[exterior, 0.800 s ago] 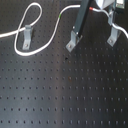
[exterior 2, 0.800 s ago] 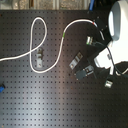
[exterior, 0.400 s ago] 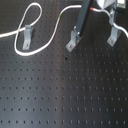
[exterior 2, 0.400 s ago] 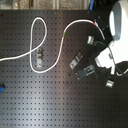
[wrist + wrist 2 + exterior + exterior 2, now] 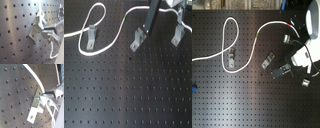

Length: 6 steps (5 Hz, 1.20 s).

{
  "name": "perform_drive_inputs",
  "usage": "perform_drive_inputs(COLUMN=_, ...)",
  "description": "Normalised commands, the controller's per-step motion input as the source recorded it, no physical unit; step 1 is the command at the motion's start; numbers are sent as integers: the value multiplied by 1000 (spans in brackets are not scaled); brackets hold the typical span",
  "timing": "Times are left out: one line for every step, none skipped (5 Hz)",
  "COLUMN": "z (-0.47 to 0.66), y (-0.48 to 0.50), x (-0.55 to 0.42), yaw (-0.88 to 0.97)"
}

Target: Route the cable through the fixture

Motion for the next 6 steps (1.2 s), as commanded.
perform_drive_inputs(z=-1, y=-58, x=-193, yaw=300)
perform_drive_inputs(z=33, y=-36, x=-349, yaw=534)
perform_drive_inputs(z=0, y=-8, x=-20, yaw=0)
perform_drive_inputs(z=4, y=61, x=-263, yaw=131)
perform_drive_inputs(z=0, y=5, x=14, yaw=0)
perform_drive_inputs(z=0, y=226, x=-74, yaw=-320)
